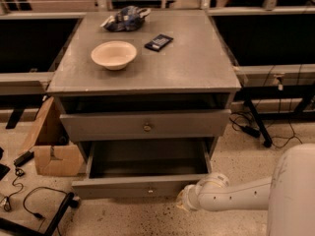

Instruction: Close middle drawer

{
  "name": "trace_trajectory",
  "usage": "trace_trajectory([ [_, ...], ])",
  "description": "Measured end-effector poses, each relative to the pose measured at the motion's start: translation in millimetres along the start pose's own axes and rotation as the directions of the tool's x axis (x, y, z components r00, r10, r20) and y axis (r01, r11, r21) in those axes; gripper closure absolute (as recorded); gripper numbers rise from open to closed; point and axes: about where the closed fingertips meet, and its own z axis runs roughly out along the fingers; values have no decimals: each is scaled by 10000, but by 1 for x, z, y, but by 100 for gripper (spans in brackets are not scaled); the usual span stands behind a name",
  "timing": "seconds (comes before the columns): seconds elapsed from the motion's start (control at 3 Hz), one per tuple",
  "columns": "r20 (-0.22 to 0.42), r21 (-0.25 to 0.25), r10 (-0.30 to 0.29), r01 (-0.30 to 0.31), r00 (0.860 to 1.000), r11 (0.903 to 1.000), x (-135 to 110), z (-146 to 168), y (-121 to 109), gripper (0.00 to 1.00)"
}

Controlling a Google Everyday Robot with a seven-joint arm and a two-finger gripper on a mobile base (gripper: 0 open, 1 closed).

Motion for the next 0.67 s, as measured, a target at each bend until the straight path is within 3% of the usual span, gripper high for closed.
trace_trajectory([
  [0.33,16,177,-142,141,9999,9997,-13,0,-20,100],
  [0.67,22,235,-173,173,9998,9996,-17,0,-26,100],
])
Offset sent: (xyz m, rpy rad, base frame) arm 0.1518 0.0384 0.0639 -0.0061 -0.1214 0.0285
